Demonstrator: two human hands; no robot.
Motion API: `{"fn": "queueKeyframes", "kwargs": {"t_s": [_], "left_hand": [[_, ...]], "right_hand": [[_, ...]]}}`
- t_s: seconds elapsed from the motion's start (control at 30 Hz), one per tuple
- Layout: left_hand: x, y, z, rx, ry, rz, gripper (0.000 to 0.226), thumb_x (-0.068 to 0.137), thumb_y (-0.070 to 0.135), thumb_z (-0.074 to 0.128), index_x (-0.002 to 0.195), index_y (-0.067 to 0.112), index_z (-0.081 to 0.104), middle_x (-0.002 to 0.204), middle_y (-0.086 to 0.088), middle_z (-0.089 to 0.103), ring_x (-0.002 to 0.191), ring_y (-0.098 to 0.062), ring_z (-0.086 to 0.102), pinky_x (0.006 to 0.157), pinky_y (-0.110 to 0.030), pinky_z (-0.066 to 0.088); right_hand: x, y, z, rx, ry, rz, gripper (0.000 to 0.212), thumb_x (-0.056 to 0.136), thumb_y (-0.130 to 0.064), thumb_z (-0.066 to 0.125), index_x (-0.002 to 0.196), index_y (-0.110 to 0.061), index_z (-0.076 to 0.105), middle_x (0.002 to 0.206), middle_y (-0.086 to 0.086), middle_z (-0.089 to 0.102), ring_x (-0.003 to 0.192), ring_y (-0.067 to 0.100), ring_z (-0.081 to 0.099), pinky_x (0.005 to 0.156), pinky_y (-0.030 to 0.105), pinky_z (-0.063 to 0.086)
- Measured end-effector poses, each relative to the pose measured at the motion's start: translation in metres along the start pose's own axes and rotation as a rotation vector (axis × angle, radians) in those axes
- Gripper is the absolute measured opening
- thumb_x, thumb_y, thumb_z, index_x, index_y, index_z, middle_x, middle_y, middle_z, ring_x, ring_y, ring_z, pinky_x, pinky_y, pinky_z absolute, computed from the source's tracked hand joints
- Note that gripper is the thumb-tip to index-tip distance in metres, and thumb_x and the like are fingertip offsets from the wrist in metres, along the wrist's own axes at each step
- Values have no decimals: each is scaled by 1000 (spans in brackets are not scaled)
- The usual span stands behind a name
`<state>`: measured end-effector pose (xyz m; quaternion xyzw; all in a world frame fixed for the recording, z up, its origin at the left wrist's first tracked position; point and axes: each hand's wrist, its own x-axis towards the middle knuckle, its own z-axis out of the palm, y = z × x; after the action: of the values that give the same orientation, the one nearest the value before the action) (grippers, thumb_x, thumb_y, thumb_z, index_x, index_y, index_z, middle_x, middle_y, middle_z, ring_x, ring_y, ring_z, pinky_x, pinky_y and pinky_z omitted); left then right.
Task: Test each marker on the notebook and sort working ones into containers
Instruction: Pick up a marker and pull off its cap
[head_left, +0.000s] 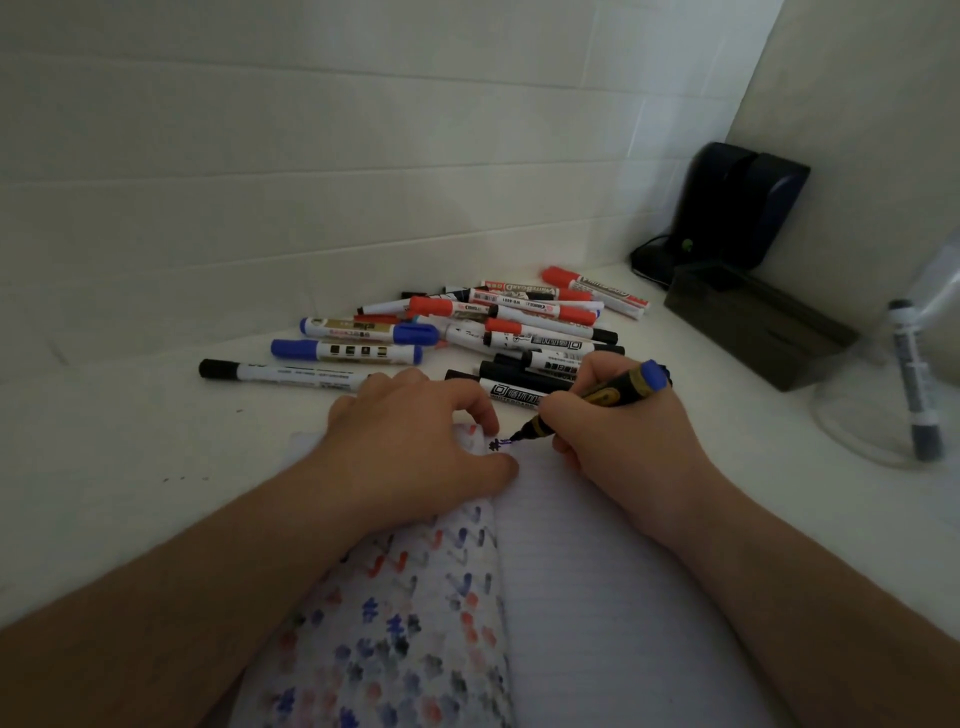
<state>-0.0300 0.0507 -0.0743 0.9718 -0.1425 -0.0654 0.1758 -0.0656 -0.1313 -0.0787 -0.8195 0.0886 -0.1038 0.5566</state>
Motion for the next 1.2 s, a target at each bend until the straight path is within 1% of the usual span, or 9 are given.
{"fn": "queueKeyframes", "kwargs": {"t_s": [0.2,0.4,0.7,0.83,0.93,1.0,1.07,1.13,1.2], "left_hand": [[0,-1,0,-8,3,11,42,67,81,65,101,57,55,106,11,49,116,-19,45,100,-46,42],[1,-1,1,5,6,3,42,68,82,65,100,56,55,101,11,46,113,-19,45,99,-45,42],[-2,1,0,3,15,11,42,70,81,64,101,57,54,105,11,47,114,-19,44,100,-45,42],[-1,-1,1,11,10,19,41,71,82,62,103,58,52,106,12,46,114,-18,43,100,-45,41],[-3,-4,1,-12,24,75,50,74,80,61,117,61,42,106,15,44,114,-16,43,100,-44,40],[-4,-5,1,-141,84,127,56,83,68,64,126,59,30,108,17,46,110,-11,45,96,-39,42],[-4,-8,0,-329,146,181,43,98,42,58,125,48,25,111,14,51,104,-6,50,89,-27,44],[-4,-11,-3,-379,177,247,32,104,21,48,119,38,25,115,14,55,102,-2,56,83,-13,46],[-5,-13,-5,-386,136,299,27,105,17,47,114,35,30,116,22,58,107,6,57,88,-10,46]], "right_hand": [[-2,-1,1,-50,-11,-57,15,83,-7,75,81,2,63,67,19,68,54,16,62,55,31,56],[0,0,1,13,-18,-16,16,84,-6,75,74,-7,63,57,6,67,51,11,61,49,21,53],[0,1,0,-16,-31,-52,19,83,-7,73,74,-1,57,62,22,60,53,14,58,50,26,52],[4,2,-4,213,-9,41,27,87,-4,69,67,-14,54,59,8,53,50,11,53,44,20,42],[5,1,-10,432,-25,60,33,91,-4,70,64,-20,58,56,6,49,46,12,43,40,22,34],[3,0,-14,554,-91,43,26,86,-9,77,68,-20,62,57,5,48,46,13,40,39,22,31],[3,0,-20,622,-181,35,16,76,-21,84,74,-21,68,61,6,50,51,14,42,42,22,32],[5,2,-27,698,-263,58,18,75,-26,88,79,-21,71,65,5,54,56,16,45,45,24,35],[6,3,-30,796,-318,95,24,65,-33,84,81,-19,72,65,3,57,59,16,49,49,25,39]]}}
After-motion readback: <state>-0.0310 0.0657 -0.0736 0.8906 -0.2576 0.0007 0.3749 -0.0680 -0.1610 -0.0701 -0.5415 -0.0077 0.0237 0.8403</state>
